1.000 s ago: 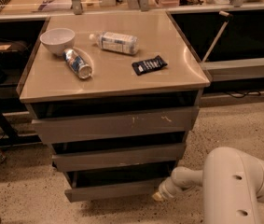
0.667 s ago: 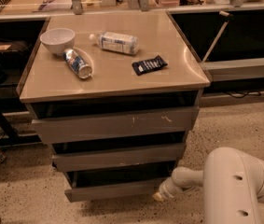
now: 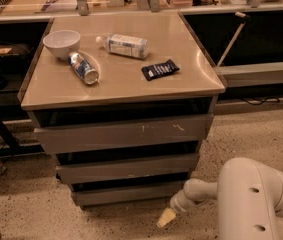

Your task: Close bottom drawer

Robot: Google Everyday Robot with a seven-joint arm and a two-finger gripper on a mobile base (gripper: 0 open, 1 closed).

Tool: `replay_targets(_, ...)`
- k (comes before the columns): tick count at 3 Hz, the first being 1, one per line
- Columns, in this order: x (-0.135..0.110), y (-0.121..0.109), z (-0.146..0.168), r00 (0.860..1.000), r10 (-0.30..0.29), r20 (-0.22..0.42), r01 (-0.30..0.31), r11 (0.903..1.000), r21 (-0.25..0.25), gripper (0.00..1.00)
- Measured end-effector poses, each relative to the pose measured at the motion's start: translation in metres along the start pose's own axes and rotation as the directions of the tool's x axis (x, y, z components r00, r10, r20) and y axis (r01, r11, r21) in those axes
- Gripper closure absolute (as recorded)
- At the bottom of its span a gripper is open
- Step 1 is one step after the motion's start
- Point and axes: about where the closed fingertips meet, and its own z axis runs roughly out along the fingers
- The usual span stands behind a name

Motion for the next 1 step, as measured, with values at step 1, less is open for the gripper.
replay_targets(1, 0.0, 0.0, 0.0, 1.0, 0.0, 0.0, 0.0, 1.0, 0.0, 0.0)
